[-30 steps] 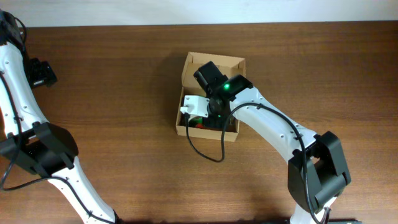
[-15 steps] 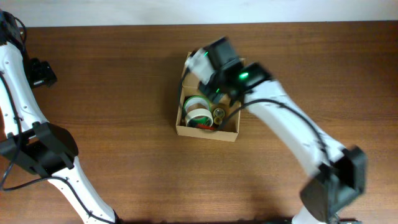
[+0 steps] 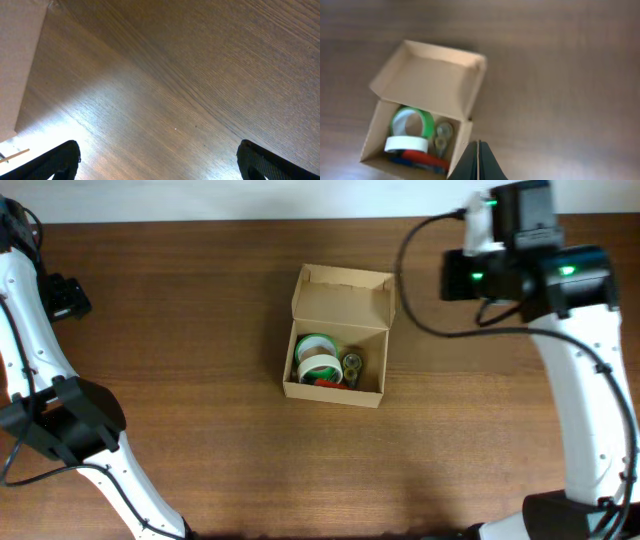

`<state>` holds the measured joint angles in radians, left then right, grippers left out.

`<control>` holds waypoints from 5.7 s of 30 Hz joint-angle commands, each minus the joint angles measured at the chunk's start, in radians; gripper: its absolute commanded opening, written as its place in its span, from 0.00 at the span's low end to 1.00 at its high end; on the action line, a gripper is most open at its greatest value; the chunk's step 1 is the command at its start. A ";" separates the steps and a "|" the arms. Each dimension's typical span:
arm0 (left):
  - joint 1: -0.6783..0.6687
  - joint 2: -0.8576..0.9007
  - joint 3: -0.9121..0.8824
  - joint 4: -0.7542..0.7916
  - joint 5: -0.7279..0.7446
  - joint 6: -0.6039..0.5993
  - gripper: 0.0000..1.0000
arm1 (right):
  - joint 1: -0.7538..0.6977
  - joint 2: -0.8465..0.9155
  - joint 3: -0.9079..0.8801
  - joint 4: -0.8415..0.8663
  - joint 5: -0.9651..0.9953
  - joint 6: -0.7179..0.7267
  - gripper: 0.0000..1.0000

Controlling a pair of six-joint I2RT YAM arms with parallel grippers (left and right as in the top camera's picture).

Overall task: Pack container
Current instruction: 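Lift the right gripper out of the box and raise both arms, then bring both grippers to the box's side flaps from left and right, then push the side flaps inward and fold the lid closed with both grippers, then press down on the closed lid with both grippers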

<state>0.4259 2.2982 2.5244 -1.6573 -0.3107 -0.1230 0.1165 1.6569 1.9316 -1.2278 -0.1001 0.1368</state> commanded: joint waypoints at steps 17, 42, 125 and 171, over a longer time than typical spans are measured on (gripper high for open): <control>-0.071 -0.002 -0.005 0.241 0.776 -0.013 0.02 | -0.235 0.314 -0.005 -0.058 -0.249 0.150 0.04; -0.369 0.470 -0.005 0.198 1.336 0.100 0.02 | -0.236 0.651 -0.010 0.141 -0.673 0.246 0.04; -0.485 0.471 0.408 0.166 1.478 0.242 0.02 | -0.129 0.730 0.058 0.554 -1.347 0.211 0.04; -0.668 0.194 0.292 -0.031 0.797 0.221 0.01 | 0.121 0.298 0.058 -0.231 -0.282 -0.142 0.04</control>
<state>-0.2298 2.5244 2.8780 -1.6863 0.5732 0.1104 0.2207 1.9697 1.9747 -1.4456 -0.4564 0.0277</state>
